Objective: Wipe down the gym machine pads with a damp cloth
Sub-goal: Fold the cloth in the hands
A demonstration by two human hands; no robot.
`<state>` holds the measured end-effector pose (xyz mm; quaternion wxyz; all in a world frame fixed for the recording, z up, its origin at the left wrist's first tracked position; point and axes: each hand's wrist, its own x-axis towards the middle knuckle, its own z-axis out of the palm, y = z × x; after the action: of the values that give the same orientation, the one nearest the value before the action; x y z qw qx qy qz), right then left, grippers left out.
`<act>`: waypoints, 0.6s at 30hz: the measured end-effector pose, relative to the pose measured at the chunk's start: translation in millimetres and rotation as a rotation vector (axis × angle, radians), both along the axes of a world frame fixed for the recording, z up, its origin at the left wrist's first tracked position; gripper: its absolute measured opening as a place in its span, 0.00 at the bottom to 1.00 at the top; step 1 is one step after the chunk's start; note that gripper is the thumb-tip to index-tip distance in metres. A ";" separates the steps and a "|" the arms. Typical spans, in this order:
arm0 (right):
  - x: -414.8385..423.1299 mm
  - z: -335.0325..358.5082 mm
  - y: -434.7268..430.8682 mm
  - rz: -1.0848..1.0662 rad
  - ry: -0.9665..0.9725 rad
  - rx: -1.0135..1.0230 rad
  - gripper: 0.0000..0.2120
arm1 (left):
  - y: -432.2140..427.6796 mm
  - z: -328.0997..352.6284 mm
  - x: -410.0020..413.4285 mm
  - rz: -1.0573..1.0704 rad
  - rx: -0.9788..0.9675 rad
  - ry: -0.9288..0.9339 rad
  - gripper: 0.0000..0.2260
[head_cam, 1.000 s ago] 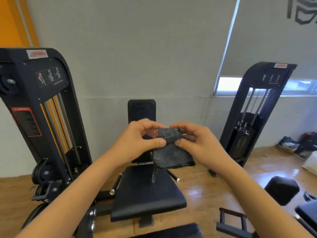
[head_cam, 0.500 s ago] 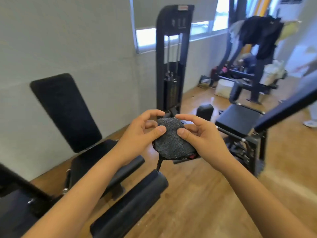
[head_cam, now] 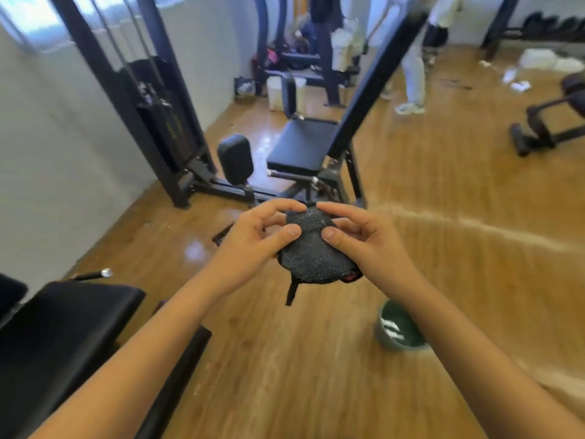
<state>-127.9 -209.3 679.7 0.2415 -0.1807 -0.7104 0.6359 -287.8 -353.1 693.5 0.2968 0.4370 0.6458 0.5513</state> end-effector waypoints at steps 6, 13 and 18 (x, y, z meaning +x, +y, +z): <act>75.0 -55.4 48.7 -0.192 -0.072 -0.109 0.18 | 83.5 -55.6 52.6 -0.176 -0.105 -0.041 0.11; 136.3 -107.2 58.1 -0.443 -0.108 -0.225 0.17 | 142.9 -109.1 96.3 -0.409 -0.211 -0.071 0.11; 180.7 -146.4 59.7 -0.557 -0.141 -0.296 0.20 | 178.1 -153.7 130.9 -0.550 -0.278 -0.113 0.10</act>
<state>52.9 -149.6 533.3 0.3276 -0.4448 -0.5484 0.6278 -156.8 -175.0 539.8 0.5270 0.5194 0.5551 0.3800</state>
